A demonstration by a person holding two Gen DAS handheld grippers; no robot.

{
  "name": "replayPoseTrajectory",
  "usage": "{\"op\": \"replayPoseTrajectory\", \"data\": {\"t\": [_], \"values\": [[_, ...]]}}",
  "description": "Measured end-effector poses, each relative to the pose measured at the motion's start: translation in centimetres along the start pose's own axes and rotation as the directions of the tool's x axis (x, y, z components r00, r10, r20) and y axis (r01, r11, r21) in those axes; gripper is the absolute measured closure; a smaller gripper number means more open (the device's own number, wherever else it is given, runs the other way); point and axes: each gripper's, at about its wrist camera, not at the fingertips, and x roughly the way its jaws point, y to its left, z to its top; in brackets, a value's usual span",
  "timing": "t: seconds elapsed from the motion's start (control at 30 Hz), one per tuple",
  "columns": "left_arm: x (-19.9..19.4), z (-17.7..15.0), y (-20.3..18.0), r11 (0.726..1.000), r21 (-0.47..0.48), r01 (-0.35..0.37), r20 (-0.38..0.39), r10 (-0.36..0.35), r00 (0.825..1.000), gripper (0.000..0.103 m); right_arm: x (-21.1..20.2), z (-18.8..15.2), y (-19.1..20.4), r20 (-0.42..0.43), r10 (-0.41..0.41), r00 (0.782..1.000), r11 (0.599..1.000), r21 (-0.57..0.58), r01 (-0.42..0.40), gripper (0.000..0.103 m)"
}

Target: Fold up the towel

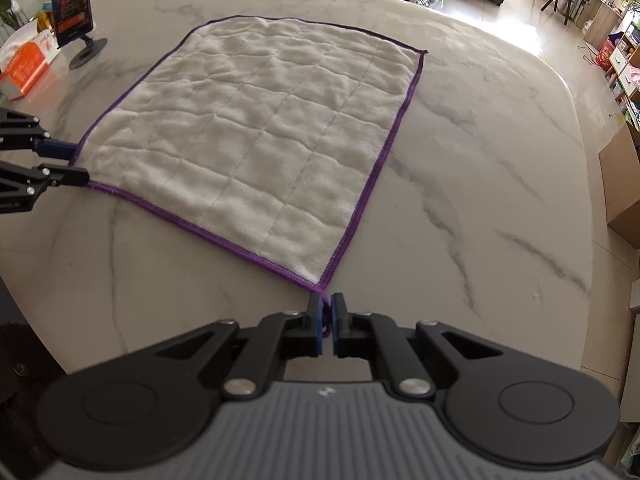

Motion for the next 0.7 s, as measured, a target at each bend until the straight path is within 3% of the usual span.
{"op": "replayPoseTrajectory", "data": {"t": [0.07, 0.13, 0.17, 0.2, 0.27, 0.47, 0.7], "values": [[0.1, 0.1, 0.1, 1.0, 0.007, -0.002, -0.006, 0.002, 1.0, 0.067, 0.0, -0.1, -0.2, -0.001, -0.003, 1.0, 1.0, 0.0, 0.003, 0.096], [0.3, 0.3, 0.3, 1.0, 0.016, -0.011, -0.015, 0.011, 1.0, 0.05, -0.1, -0.2, -0.4, -0.003, -0.007, 1.0, 1.0, 0.001, 0.007, 0.09], [0.5, 0.4, 0.4, 0.999, 0.024, -0.022, -0.027, 0.023, 0.999, 0.038, -0.1, -0.1, -0.5, -0.005, -0.004, 1.0, 1.0, 0.003, 0.004, 0.085], [0.7, 0.5, 0.5, 0.999, 0.028, -0.033, -0.031, 0.034, 0.999, 0.032, -0.2, 0.0, -0.5, -0.005, -0.003, 1.0, 1.0, 0.004, 0.003, 0.075], [1.1, 0.7, 0.7, 0.999, 0.027, -0.046, -0.039, 0.047, 0.998, 0.027, -0.3, 0.4, -0.7, 0.005, -0.007, 1.0, 1.0, 0.006, 0.006, 0.066], [1.9, 1.6, 1.5, 0.999, -0.002, -0.04, -0.045, 0.04, 0.998, 0.024, -0.8, 2.1, -1.5, 0.041, -0.012, 0.999, 1.0, 0.014, 0.011, 0.05], [2.7, 3.6, 2.9, 0.997, -0.05, -0.06, -0.037, 0.058, 0.998, 0.024, -0.3, 4.0, -3.0, 0.063, -0.017, 0.998, 0.999, 0.044, 0.014, 0.05]]}}
